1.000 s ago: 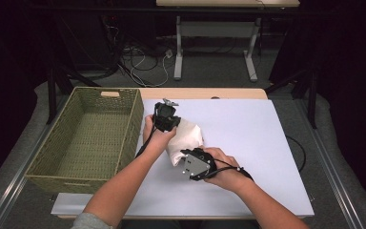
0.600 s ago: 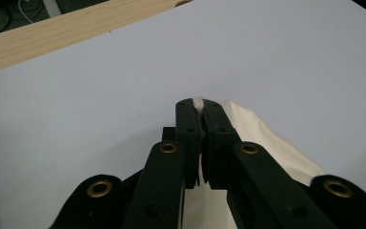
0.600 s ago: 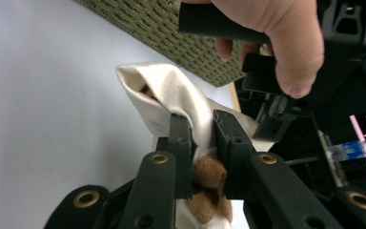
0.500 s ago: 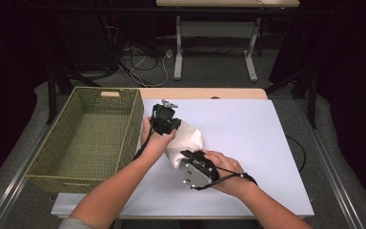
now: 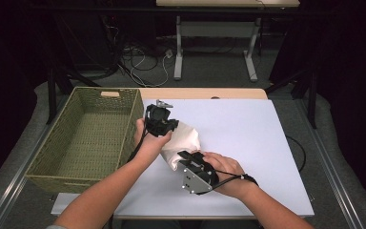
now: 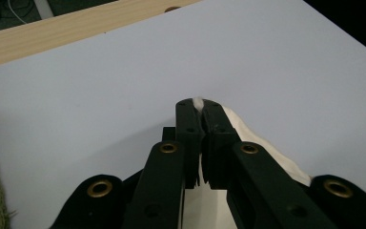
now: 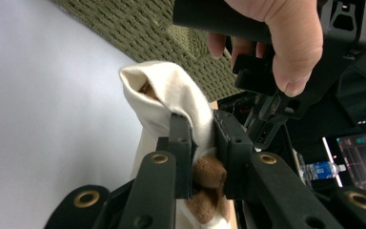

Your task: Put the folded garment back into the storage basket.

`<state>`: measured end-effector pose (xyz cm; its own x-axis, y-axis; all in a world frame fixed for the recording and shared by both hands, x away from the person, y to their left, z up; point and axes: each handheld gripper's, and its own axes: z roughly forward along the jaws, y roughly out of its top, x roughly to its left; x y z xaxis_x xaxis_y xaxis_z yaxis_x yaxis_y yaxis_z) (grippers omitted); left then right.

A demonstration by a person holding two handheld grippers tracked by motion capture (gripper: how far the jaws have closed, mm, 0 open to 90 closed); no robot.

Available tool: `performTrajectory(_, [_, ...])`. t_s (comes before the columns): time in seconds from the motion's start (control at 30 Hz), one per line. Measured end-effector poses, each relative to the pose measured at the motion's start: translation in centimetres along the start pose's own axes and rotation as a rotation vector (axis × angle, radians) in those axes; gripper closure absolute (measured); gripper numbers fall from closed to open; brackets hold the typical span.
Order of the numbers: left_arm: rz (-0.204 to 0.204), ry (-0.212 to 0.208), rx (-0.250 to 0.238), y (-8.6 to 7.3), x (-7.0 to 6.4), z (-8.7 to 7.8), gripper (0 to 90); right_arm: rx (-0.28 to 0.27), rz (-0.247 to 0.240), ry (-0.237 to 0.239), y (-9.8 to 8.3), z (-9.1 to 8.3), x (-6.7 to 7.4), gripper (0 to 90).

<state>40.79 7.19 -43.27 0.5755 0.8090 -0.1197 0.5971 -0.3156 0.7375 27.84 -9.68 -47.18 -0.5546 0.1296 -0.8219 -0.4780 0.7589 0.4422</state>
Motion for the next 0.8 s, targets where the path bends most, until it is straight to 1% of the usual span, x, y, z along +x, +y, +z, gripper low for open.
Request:
performTrajectory(0.1, [-0.008, 0.001, -0.010, -0.1, 0.0, -0.7, 86.7, -0.016, -0.016, 0.000, 0.3, 0.0, -0.1, 78.8])
performTrajectory(0.2, [-0.004, 0.003, -0.012, -0.3, 0.0, -1.4, 86.7, -0.019, -0.010, -0.002, 0.6, -0.1, 0.0, 78.8])
performTrajectory(0.27, [-0.007, 0.003, -0.018, -0.3, 0.0, -1.7, 86.7, -0.032, -0.022, 0.000, 0.9, 0.0, -0.1, 78.9])
performTrajectory(0.3, [-0.008, 0.001, -0.017, -0.4, 0.0, -1.9, 86.8, -0.033, -0.011, -0.003, 1.0, 0.0, 0.0, 78.8])
performTrajectory(0.37, [-0.002, -0.001, -0.019, -0.4, 0.1, -2.2, 86.8, -0.044, -0.027, -0.003, 1.4, 0.1, -0.2, 78.8])
performTrajectory(0.4, [-0.003, -0.003, -0.015, -0.4, 0.1, -2.4, 86.8, -0.044, -0.027, -0.003, 1.4, 0.1, -0.2, 78.8])
performTrajectory(0.43, [0.006, -0.001, -0.010, -0.4, 0.1, -2.6, 86.7, -0.041, 0.001, -0.003, 1.5, 0.1, -0.1, 78.8])
performTrajectory(0.47, [0.011, -0.003, -0.008, -0.3, 0.1, -2.7, 86.7, -0.047, -0.019, -0.004, 1.6, 0.2, -0.3, 78.8])
performTrajectory(0.53, [0.013, -0.002, -0.014, -0.3, 0.1, -3.0, 86.7, -0.047, -0.015, 0.000, 1.8, 0.3, -0.3, 78.8])
performTrajectory(0.57, [0.012, 0.000, -0.018, -0.2, 0.1, -3.2, 86.7, -0.061, -0.018, -0.003, 1.9, 0.5, -0.4, 78.8])
performTrajectory(0.63, [0.016, -0.001, -0.020, -0.1, 0.3, -3.6, 86.7, -0.058, -0.004, -0.005, 2.1, 0.5, -0.4, 78.8])
performTrajectory(0.67, [0.015, 0.003, -0.018, 0.0, 0.4, -3.8, 86.7, -0.067, -0.017, -0.006, 2.2, 0.6, -0.5, 78.8])
performTrajectory(0.73, [0.017, 0.004, -0.017, 0.1, 0.7, -4.1, 86.7, -0.063, -0.017, -0.004, 2.4, 0.7, -0.5, 78.9])
performTrajectory(0.77, [0.008, 0.008, -0.018, 0.1, 0.8, -4.2, 86.7, -0.066, -0.013, -0.005, 2.5, 0.7, -0.5, 78.8])
performTrajectory(0.8, [0.008, 0.010, -0.017, 0.2, 0.9, -4.3, 86.7, -0.070, -0.018, -0.008, 2.6, 0.8, -0.6, 78.8])
